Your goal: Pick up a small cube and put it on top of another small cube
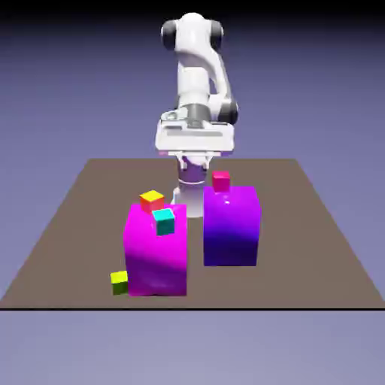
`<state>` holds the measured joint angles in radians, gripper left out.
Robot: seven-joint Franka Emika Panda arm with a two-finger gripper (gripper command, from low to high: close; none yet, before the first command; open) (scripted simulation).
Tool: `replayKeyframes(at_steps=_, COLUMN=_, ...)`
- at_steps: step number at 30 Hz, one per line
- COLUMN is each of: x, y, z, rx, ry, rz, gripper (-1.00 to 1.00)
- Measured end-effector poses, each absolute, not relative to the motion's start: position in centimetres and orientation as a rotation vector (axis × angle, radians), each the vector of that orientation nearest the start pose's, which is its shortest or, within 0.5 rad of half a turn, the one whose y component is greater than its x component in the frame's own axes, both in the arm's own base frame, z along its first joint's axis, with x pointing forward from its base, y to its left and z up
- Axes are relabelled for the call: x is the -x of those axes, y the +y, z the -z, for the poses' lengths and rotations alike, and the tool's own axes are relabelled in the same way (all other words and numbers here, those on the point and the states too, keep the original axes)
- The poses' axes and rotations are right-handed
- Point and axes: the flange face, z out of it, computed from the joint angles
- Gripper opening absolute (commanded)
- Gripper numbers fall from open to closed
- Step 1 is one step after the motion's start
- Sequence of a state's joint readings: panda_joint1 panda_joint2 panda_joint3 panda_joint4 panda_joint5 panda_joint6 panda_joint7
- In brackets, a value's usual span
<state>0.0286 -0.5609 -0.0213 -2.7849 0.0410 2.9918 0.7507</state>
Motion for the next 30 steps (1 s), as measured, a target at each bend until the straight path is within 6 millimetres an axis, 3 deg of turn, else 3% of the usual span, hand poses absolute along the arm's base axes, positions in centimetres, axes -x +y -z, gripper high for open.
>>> replayKeyframes(at_steps=6, x=-44.8, y=-7.0, z=-43.3, rx=2.415, ry=1.404, rz=0.624, gripper=0.00)
replayKeyframes(at_steps=12, x=-48.2, y=-13.4, z=-38.7, rx=2.308, ry=1.736, rz=0.270, gripper=0.00)
replayKeyframes(at_steps=21, x=-50.4, y=-23.0, z=-31.1, rx=2.036, ry=2.135, rz=-0.233, gripper=0.00)
replayKeyframes(at_steps=30, x=-49.9, y=-31.3, z=-23.4, rx=1.697, ry=2.403, rz=-0.680, gripper=0.00)
